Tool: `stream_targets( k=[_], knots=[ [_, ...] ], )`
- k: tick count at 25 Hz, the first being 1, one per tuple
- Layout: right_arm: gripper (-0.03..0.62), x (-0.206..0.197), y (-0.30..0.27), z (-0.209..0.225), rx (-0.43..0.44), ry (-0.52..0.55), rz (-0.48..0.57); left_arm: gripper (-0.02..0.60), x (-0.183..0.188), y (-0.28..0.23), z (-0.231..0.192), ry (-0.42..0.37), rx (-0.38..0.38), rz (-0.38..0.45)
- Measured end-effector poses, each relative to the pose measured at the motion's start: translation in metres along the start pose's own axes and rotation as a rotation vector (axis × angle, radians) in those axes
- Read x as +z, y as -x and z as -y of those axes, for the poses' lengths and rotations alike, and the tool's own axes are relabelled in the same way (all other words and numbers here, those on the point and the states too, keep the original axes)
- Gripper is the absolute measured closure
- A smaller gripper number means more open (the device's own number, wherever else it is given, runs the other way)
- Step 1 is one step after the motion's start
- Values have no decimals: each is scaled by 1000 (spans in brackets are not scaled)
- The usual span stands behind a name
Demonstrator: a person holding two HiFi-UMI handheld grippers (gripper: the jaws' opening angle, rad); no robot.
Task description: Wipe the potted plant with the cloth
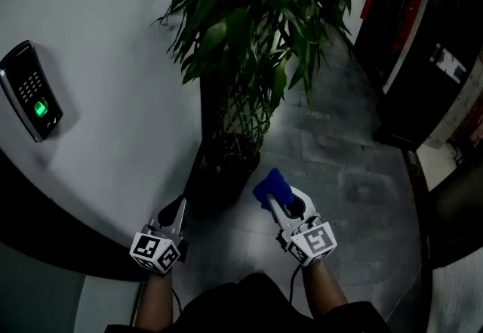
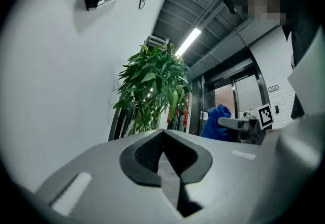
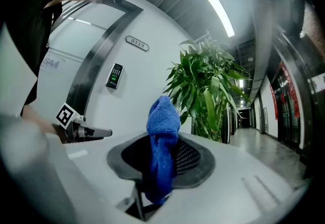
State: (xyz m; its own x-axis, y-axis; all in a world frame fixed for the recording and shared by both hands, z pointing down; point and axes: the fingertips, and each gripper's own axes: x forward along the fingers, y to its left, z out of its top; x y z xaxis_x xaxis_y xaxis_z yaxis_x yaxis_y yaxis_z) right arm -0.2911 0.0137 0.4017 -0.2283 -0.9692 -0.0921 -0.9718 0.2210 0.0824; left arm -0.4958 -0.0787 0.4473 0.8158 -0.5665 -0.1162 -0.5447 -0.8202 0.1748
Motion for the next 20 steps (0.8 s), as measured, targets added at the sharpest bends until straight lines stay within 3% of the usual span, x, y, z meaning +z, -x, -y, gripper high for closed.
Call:
stream_targets(
  k=[5, 8, 13, 20],
  knots=[
    [485, 18, -26, 25, 21, 24, 47, 575, 1, -35, -14, -8, 20, -3],
    [487, 30, -40, 50, 44, 23, 112, 575, 11, -71, -12, -59, 14, 10],
    [485, 42, -64, 87, 82, 9, 143, 575, 35, -146, 6, -163, -62, 32],
    [485, 60, -96, 107, 126, 52, 182, 575, 44, -216, 15, -176, -164, 31]
  ],
)
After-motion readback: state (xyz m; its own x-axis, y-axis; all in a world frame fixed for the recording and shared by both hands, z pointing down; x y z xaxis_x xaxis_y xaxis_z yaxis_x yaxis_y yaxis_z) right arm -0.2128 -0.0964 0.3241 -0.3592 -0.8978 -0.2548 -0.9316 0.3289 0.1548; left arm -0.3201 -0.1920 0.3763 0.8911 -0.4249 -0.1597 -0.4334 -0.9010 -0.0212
